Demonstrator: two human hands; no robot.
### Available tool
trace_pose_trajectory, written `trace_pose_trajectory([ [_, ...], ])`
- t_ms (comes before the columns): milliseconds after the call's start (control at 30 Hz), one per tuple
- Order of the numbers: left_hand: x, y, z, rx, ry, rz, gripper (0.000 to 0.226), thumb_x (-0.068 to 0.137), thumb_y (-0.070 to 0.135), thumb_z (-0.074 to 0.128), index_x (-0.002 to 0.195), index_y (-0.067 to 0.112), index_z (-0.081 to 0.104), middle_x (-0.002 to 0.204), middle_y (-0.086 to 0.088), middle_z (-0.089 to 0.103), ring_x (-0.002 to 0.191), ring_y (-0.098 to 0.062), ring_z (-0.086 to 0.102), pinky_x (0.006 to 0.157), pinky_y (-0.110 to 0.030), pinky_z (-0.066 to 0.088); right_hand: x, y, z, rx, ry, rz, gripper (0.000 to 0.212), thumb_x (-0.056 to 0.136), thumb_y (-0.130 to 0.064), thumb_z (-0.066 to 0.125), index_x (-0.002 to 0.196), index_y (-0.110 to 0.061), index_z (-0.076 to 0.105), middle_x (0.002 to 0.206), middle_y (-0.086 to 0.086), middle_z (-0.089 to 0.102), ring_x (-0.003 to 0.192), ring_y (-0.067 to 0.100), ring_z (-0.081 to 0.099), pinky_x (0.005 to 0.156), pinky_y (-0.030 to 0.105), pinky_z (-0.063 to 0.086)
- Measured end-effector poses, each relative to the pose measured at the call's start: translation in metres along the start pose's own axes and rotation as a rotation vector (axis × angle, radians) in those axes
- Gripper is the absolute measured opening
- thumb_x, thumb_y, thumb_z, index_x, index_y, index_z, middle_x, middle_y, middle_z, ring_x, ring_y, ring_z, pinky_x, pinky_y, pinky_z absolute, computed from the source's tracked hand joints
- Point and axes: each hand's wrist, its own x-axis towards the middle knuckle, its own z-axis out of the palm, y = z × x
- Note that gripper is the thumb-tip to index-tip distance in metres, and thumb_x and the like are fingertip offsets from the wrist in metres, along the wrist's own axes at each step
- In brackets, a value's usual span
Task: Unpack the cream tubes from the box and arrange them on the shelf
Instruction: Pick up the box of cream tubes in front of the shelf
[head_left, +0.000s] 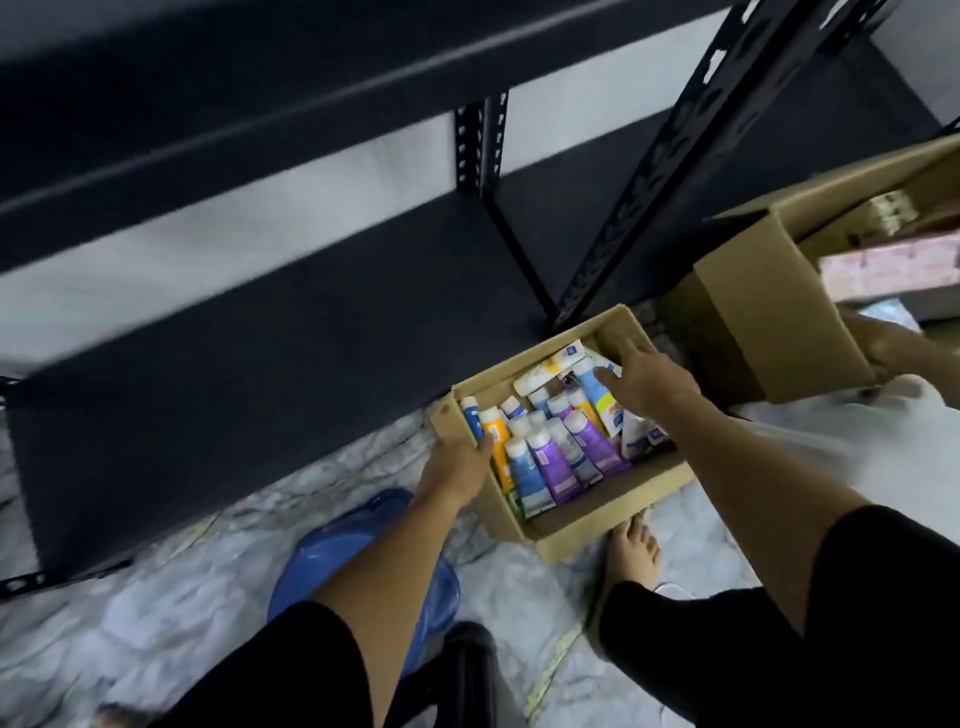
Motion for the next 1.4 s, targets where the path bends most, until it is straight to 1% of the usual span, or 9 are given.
trace_pose_trajectory([
  [167, 0.036, -0.009, 0.033, -0.113, 0.059, -0.122, 0.065, 0.098, 0.057, 0.036, 0.133, 0.004, 0.052, 0.125, -0.017, 0.063, 0.109, -0.034, 0.061, 0.088, -0.036, 0.048, 0.041, 0.027, 0.018, -0.024, 0.057, 0.065, 0.053, 0.097, -0.052, 0.046, 0.132, -0.013, 0.051, 0.121, 0.021, 0.063, 0.11, 0.04, 0.058, 0.089, 0.047, 0.048],
  [267, 0.047, -0.015, 0.047, -0.18, 0.091, -0.107, 0.058, 0.1, 0.046, 0.044, 0.143, 0.009, 0.036, 0.124, -0.014, 0.061, 0.109, -0.033, 0.06, 0.087, -0.034, 0.046, 0.061, 0.041, 0.03, 0.03, 0.062, 0.057, 0.054, 0.096, -0.048, 0.049, 0.14, -0.017, 0.041, 0.123, 0.018, 0.062, 0.11, 0.038, 0.059, 0.088, 0.046, 0.048],
  [367, 0.059, -0.031, 0.061, -0.172, 0.103, -0.058, 0.061, 0.098, 0.052, 0.044, 0.146, 0.016, 0.036, 0.119, -0.007, 0.065, 0.104, -0.026, 0.063, 0.09, -0.037, 0.05, 0.075, 0.055, 0.042, 0.102, 0.067, 0.066, 0.059, 0.097, -0.042, 0.052, 0.148, -0.02, 0.031, 0.132, 0.018, 0.055, 0.117, 0.037, 0.056, 0.093, 0.047, 0.045],
  [500, 0.07, -0.037, 0.068, -0.278, 0.156, -0.003, 0.082, 0.095, 0.044, 0.055, 0.152, 0.036, -0.003, 0.116, -0.001, 0.067, 0.102, -0.025, 0.065, 0.09, -0.04, 0.052, 0.087, 0.071, 0.051, 0.175, 0.088, 0.063, 0.063, 0.094, -0.033, 0.058, 0.149, -0.024, 0.028, 0.132, 0.017, 0.054, 0.116, 0.037, 0.055, 0.095, 0.049, 0.047],
  [667, 0.075, -0.034, 0.076, -0.282, 0.227, 0.019, 0.097, 0.093, 0.033, 0.061, 0.145, 0.049, -0.019, 0.119, -0.01, 0.068, 0.103, -0.031, 0.067, 0.09, -0.052, 0.053, 0.096, 0.082, 0.048, 0.233, 0.175, 0.0, 0.046, 0.091, -0.018, 0.056, 0.132, -0.027, 0.038, 0.115, 0.015, 0.062, 0.1, 0.035, 0.06, 0.084, 0.053, 0.052],
  [833, 0.073, -0.035, 0.083, -0.297, 0.246, 0.019, 0.102, 0.091, 0.025, 0.06, 0.141, 0.056, -0.025, 0.11, -0.008, 0.07, 0.094, -0.027, 0.068, 0.086, -0.051, 0.055, 0.099, 0.085, 0.051, 0.134, 0.173, 0.024, 0.048, 0.091, -0.011, 0.054, 0.13, -0.03, 0.034, 0.108, 0.019, 0.059, 0.092, 0.038, 0.061, 0.079, 0.053, 0.053],
  [1033, 0.051, -0.033, 0.075, -0.423, 0.292, 0.046, 0.097, 0.086, 0.02, 0.066, 0.147, 0.056, 0.0, 0.1, 0.008, 0.068, 0.091, -0.016, 0.067, 0.082, -0.042, 0.056, 0.086, 0.085, 0.053, 0.192, 0.189, 0.025, 0.048, 0.088, -0.016, 0.061, 0.124, -0.036, 0.036, 0.108, 0.016, 0.059, 0.092, 0.034, 0.06, 0.078, 0.052, 0.056],
  [1200, 0.014, -0.058, 0.053, -0.478, 0.31, 0.06, 0.096, 0.084, 0.024, 0.071, 0.147, 0.055, 0.006, 0.093, 0.016, 0.07, 0.084, -0.005, 0.068, 0.079, -0.038, 0.056, 0.052, 0.06, 0.05, 0.195, 0.146, -0.005, 0.041, 0.089, -0.02, 0.059, 0.121, -0.034, 0.038, 0.102, 0.015, 0.063, 0.092, 0.036, 0.063, 0.079, 0.05, 0.056],
  [1400, -0.045, -0.095, 0.005, -0.431, 0.312, 0.081, 0.11, 0.08, 0.027, 0.072, 0.146, 0.06, -0.01, 0.11, 0.01, 0.066, 0.093, -0.016, 0.067, 0.08, -0.037, 0.055, -0.011, 0.013, 0.029, 0.156, 0.108, -0.063, 0.056, 0.082, -0.035, 0.071, 0.127, -0.032, 0.039, 0.106, 0.015, 0.064, 0.099, 0.038, 0.061, 0.083, 0.047, 0.052],
])
